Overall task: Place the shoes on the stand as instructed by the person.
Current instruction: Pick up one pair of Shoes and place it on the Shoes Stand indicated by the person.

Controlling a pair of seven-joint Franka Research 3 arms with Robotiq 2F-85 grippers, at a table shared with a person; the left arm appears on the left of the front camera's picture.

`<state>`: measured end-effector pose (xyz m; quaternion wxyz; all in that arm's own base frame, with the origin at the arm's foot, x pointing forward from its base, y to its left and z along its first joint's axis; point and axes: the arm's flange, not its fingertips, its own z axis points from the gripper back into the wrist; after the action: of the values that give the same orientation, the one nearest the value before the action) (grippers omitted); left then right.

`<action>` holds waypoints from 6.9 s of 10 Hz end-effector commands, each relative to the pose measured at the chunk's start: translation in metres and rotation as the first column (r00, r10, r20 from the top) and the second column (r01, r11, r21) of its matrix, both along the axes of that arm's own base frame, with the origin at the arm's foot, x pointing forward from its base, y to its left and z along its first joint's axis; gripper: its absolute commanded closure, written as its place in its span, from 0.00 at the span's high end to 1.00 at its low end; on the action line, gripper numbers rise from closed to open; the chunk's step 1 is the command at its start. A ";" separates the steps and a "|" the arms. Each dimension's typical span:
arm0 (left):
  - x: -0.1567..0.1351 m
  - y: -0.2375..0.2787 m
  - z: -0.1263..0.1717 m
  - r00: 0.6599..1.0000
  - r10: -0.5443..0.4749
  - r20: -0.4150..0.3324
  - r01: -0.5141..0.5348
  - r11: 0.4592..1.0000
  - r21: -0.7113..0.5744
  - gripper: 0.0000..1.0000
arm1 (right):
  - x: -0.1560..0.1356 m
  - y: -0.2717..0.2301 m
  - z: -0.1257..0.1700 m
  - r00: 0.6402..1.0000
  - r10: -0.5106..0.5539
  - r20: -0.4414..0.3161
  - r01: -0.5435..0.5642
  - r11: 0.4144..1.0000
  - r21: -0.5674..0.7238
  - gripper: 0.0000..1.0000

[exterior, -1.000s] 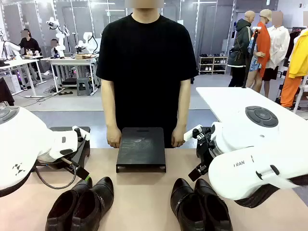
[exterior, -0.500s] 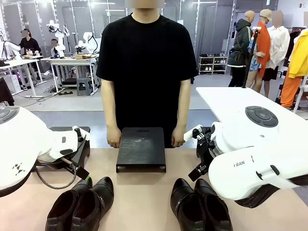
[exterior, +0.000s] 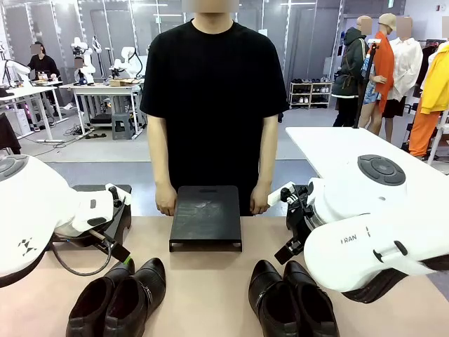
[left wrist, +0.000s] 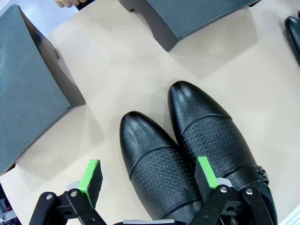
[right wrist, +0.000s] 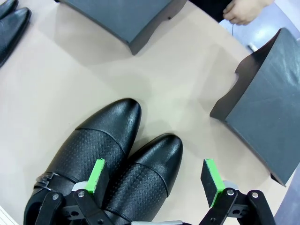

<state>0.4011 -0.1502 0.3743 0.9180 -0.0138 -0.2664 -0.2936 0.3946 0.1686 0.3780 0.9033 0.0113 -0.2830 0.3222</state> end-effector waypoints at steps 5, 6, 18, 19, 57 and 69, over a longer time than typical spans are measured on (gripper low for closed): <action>-0.008 0.042 0.124 0.985 -0.056 -0.161 0.013 0.966 -0.257 1.00 | 0.000 -0.046 0.151 0.997 0.057 -0.058 -0.041 0.966 0.256 1.00; -0.015 0.064 0.144 0.978 -0.096 -0.188 0.024 0.936 -0.351 1.00 | -0.006 -0.064 0.170 0.992 0.087 -0.086 -0.052 0.934 0.354 1.00; -0.167 0.360 0.132 0.998 0.062 0.006 -0.013 0.302 -0.953 1.00 | -0.181 -0.307 0.142 0.975 -0.100 -0.201 0.222 0.290 0.931 1.00; -0.172 0.365 0.125 0.996 0.085 -0.013 -0.037 0.286 -0.957 1.00 | -0.192 -0.313 0.140 0.976 -0.121 -0.181 0.207 0.270 0.940 1.00; -0.177 0.372 0.116 0.992 0.114 -0.047 -0.077 0.270 -0.960 1.00 | -0.066 -0.130 0.172 0.697 -0.288 -0.656 0.606 0.726 0.326 1.00; -0.177 0.372 0.116 0.992 0.114 -0.047 -0.077 0.270 -0.960 1.00 | -0.061 -0.003 0.008 0.551 -0.558 -0.621 0.673 0.737 -0.065 1.00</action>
<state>0.2230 0.2192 0.4894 0.7419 -0.5419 -0.3947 -0.0064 0.3444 0.1607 0.4043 0.9915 0.1212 0.0082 -0.0463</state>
